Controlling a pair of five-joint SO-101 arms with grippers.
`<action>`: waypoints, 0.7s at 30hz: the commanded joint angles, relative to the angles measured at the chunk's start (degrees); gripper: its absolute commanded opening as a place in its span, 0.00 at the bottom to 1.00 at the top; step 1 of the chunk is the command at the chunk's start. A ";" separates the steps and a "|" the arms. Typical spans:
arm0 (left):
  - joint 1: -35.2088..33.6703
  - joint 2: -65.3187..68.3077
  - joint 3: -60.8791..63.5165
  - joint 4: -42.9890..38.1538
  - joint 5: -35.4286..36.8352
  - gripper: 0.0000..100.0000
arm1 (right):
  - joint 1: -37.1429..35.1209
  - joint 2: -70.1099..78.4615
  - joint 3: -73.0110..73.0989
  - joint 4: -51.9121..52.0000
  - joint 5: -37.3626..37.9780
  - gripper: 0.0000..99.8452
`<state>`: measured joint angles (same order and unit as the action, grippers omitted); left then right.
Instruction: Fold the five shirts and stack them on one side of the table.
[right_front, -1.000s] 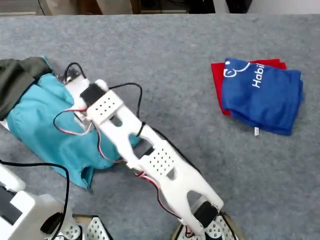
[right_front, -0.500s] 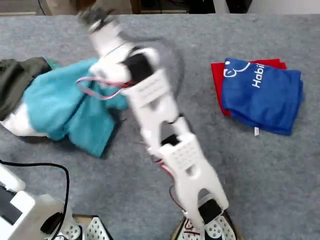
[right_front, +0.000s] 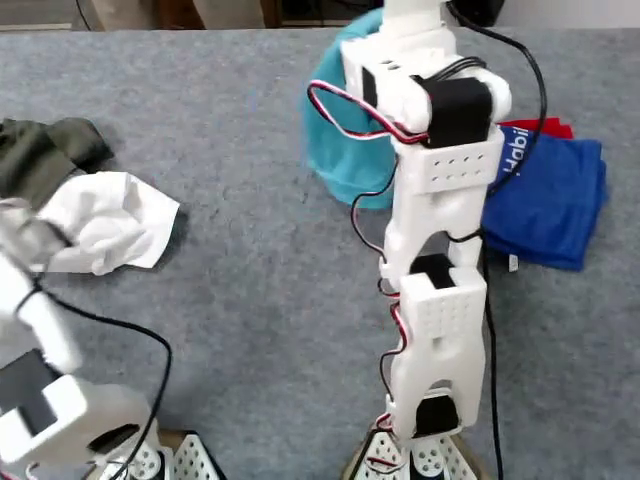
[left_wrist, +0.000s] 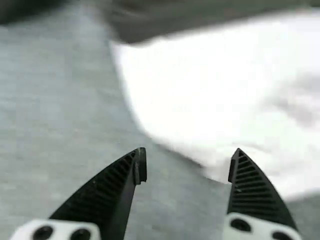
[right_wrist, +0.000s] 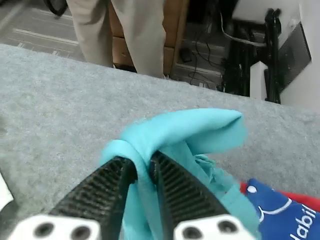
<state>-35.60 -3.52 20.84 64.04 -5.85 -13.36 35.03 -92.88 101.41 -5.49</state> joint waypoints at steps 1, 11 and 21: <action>11.60 0.22 -2.37 -0.26 5.71 0.27 | 0.66 -3.65 -2.59 0.79 0.53 0.00; 19.78 19.65 -5.89 -9.05 8.09 0.01 | -1.01 -3.12 -2.51 0.79 0.00 0.00; 0.79 38.90 -38.07 -3.96 11.96 0.05 | -1.89 -0.66 -2.51 0.79 0.00 0.00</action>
<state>-24.26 30.68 -5.45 60.09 5.41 -14.68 35.03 -92.88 101.49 -5.49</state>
